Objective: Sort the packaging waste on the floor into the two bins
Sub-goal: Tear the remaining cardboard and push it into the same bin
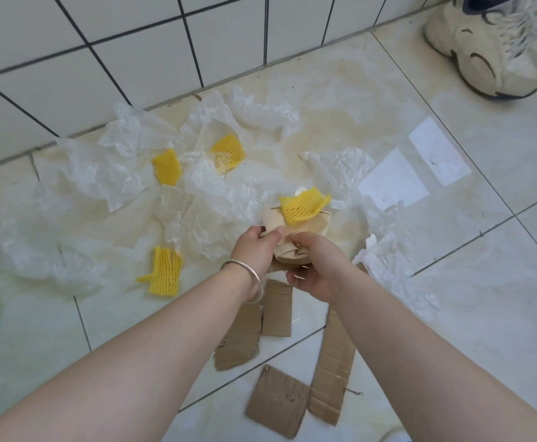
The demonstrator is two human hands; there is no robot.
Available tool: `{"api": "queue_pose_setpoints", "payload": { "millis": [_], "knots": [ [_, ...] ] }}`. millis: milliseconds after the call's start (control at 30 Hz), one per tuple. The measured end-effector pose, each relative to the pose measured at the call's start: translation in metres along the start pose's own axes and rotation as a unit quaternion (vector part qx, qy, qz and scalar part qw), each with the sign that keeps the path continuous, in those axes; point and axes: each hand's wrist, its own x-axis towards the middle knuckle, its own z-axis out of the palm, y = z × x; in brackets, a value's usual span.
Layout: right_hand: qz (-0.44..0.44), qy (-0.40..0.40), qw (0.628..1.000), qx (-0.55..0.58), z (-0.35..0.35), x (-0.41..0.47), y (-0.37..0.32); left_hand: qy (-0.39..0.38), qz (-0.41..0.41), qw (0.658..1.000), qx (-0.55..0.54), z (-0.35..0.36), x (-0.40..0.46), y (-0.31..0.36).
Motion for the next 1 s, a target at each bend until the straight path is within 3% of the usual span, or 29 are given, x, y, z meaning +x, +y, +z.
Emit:
{"api": "queue_pose_setpoints", "payload": {
  "millis": [167,367,467,600,800,900,1000],
  "knots": [
    [0.042,-0.031,0.997,0.052,0.011,-0.001,0.013,-0.024,-0.014,0.996,0.081,-0.022,-0.010,0.008],
    [0.065,-0.063,0.993,0.079,0.015,-0.005,0.037,-0.053,0.044,0.971,0.228,-0.055,-0.021,0.009],
    [0.067,-0.078,0.992,0.070,0.017,-0.007,0.048,-0.078,0.053,0.940,0.327,-0.064,-0.030,0.013],
    [-0.008,-0.106,0.994,-0.027,0.019,-0.016,0.056,-0.027,0.082,0.896,0.435,-0.073,-0.036,0.002],
    [-0.075,0.163,0.982,0.058,-0.006,-0.019,0.056,0.080,0.047,0.953,0.287,-0.104,-0.030,-0.023],
    [-0.087,0.235,0.965,-0.077,-0.010,-0.020,0.071,0.092,0.006,0.968,0.233,-0.112,-0.030,-0.041],
    [-0.121,0.240,0.942,-0.202,0.000,-0.013,0.094,0.086,-0.039,0.966,0.242,-0.116,-0.032,-0.062]
  ]
}}
